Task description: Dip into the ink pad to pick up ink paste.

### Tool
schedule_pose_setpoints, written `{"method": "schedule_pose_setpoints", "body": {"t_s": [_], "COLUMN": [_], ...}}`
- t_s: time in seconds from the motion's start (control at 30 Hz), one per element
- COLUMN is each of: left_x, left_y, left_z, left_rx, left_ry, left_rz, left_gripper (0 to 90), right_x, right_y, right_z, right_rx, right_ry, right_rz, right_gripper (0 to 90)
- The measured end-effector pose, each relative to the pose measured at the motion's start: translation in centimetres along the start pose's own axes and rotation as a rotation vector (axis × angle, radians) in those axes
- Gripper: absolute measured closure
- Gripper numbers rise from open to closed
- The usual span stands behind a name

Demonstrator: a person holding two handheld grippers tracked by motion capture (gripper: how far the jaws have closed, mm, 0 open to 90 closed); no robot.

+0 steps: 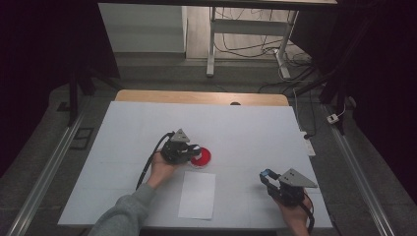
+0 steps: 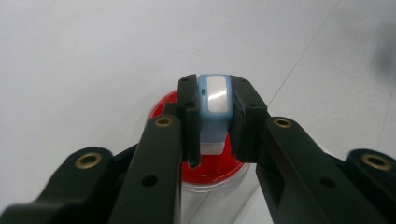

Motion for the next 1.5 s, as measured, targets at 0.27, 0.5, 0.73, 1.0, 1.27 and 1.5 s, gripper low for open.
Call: {"method": "schedule_pose_setpoints", "body": {"t_s": [0.27,0.5,0.73,1.0,1.27,1.5], "left_x": [-0.9,-0.6,0.0,0.5,0.8,1.3], "left_y": [0.6,0.7,0.9,0.7,0.4,0.0], "left_z": [-0.5,-0.7,-1.1,-1.3,-1.3,-1.2], "left_rx": [-0.015,-0.015,-0.007,-0.003,0.004,0.014], "left_ry": [0.005,0.007,0.006,0.01,0.014,0.014], "left_rz": [0.036,0.033,0.027,-0.005,-0.027,-0.053], "left_gripper": [75.8,75.8,75.8,75.8,75.8,75.8], "right_x": [0.1,0.2,0.2,0.2,0.1,0.1], "right_y": [0.0,0.0,0.0,-0.1,0.0,0.0], "right_z": [0.0,-0.1,-0.1,0.0,0.0,0.0], "right_rx": [-0.002,-0.004,-0.006,-0.003,-0.004,-0.004], "right_ry": [0.002,0.003,0.003,-0.001,0.001,0.0], "right_rz": [0.0,-0.004,-0.005,-0.003,-0.002,-0.003], "right_gripper": [65.3,65.3,65.3,65.3,65.3,65.3]}}
Point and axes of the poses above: each handheld gripper's, and its own axes: x roughly forward along the jaws, y roughly out of its top, z roughly to its right, the point moved 7 cm from there along x, roughly forward along the jaws, and after that the axes turned 3 degrees about z, right-handed, at the moved point
